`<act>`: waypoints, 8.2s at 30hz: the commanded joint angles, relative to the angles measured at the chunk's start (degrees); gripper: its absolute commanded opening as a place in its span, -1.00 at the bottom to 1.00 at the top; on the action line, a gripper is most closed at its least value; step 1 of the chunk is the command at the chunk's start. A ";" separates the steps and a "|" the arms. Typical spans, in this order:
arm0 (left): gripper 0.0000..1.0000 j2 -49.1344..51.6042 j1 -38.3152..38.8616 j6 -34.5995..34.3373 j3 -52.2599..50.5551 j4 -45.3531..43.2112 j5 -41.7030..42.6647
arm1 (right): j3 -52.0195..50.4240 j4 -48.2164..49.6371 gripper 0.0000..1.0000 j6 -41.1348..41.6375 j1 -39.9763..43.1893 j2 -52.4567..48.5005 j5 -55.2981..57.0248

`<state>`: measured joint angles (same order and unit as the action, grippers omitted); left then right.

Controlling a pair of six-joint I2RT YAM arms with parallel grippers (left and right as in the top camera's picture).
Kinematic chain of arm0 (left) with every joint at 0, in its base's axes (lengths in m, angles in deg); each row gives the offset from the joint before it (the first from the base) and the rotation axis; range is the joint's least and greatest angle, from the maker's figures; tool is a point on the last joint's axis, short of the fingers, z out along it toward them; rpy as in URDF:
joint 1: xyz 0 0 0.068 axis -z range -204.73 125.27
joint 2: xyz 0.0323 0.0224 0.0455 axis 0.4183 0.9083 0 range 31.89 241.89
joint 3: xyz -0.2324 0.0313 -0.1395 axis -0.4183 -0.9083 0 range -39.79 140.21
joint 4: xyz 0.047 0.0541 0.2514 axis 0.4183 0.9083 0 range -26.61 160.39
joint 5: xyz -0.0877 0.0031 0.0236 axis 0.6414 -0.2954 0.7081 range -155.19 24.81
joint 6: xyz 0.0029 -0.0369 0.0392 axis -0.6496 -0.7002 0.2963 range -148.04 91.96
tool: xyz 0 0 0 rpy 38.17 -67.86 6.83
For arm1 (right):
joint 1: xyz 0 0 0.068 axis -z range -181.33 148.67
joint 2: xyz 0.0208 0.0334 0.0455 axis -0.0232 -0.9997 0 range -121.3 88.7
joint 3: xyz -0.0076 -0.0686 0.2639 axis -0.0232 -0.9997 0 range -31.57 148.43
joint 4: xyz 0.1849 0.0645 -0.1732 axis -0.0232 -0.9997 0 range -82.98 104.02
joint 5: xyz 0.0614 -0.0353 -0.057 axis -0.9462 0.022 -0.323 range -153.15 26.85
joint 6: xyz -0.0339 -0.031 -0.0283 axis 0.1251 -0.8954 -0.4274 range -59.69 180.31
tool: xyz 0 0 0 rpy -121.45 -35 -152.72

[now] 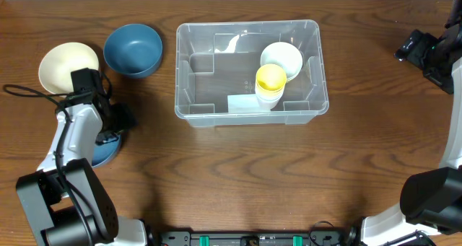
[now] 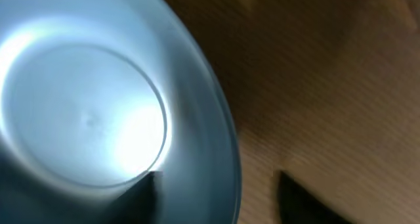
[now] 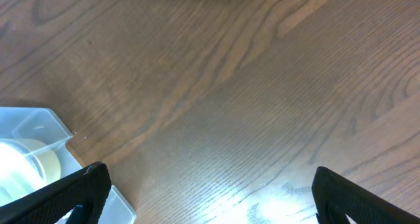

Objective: Pack container
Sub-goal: 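Move the left gripper to the front dark-blue bowl and grasp its rim, then carry the dark-blue bowl into the bin and set it down, then release the bowl and move the left gripper to the back dark-blue bowl, then grasp the dark-blue bowl rim with the left gripper and lift, then carry the dark-blue bowl into the bin onto the other bowl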

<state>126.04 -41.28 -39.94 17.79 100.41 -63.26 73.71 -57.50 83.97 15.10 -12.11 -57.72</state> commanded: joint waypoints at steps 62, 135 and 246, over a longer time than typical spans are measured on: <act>-0.88 -12.92 45.31 22.86 6.10 -19.15 2.36 | 0.61 -0.04 0.98 0.48 0.09 0.39 0.74; 0.03 1.60 13.03 17.40 7.54 -33.29 -3.58 | 0.61 -0.04 0.98 0.48 0.09 0.39 0.74; -0.88 -0.85 45.35 25.83 7.54 -31.58 0.74 | 0.61 -0.04 0.99 0.48 0.09 0.39 0.74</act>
<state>123.86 4.20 -15.76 25.04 69.76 -59.21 73.71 -57.53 83.94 15.10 -12.11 -57.72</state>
